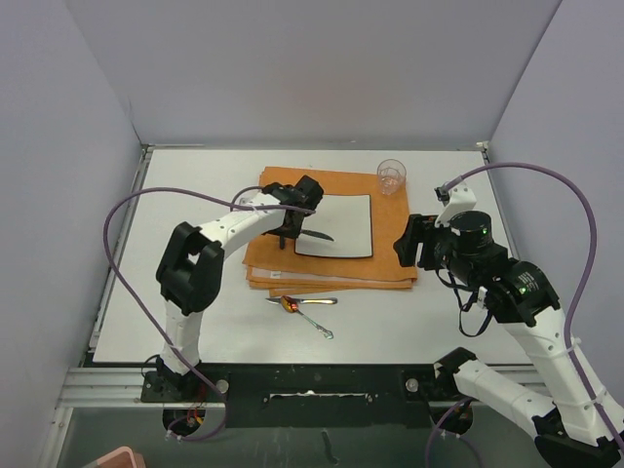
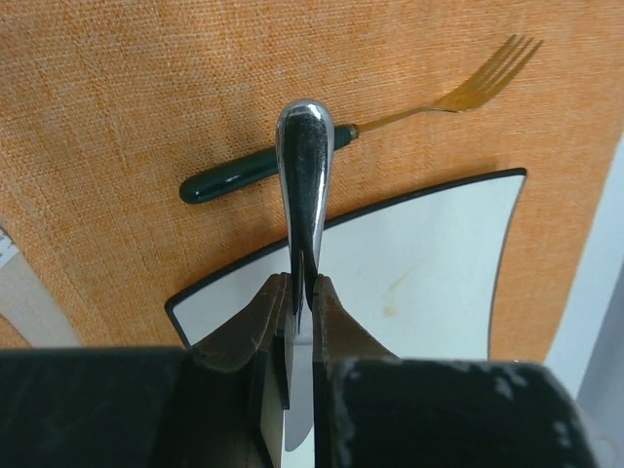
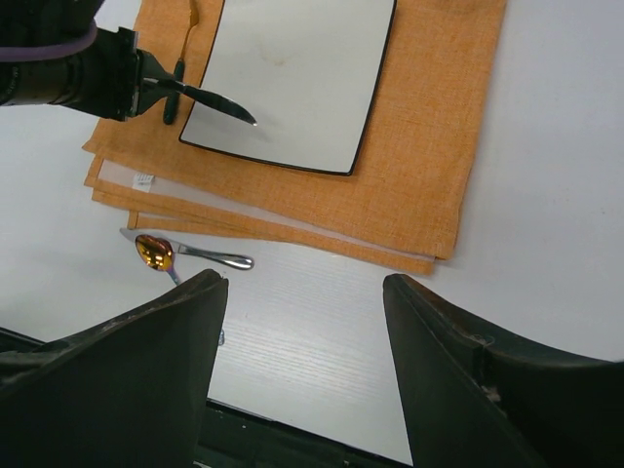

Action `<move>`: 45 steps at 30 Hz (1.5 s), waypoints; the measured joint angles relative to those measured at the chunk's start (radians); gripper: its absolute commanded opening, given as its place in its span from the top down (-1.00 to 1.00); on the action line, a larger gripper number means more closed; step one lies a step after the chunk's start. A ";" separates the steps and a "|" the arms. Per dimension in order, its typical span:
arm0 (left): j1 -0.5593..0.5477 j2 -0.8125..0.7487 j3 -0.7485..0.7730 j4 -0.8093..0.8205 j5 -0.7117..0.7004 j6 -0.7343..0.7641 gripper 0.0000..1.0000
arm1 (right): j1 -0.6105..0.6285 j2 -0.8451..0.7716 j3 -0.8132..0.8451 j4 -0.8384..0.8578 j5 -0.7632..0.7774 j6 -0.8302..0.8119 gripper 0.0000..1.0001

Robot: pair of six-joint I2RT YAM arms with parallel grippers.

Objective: Set the dinner table for one person
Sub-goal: Adjust the knife on the napkin.

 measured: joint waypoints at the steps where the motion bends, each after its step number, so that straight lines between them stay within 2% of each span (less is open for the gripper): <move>1: -0.001 0.012 0.000 0.000 0.001 0.000 1.00 | 0.000 0.000 0.000 0.000 0.000 0.000 -0.31; 9: -0.032 0.070 0.010 0.001 0.003 0.000 1.00 | 0.000 0.000 -0.001 0.000 0.000 0.003 -0.31; 23: -0.049 0.224 0.193 0.009 -0.011 0.000 1.00 | 0.000 0.003 0.001 -0.016 0.001 0.003 -0.30; 45: -0.049 0.237 0.139 0.105 -0.015 -0.009 1.00 | 0.000 -0.024 0.026 -0.065 0.007 0.003 -0.31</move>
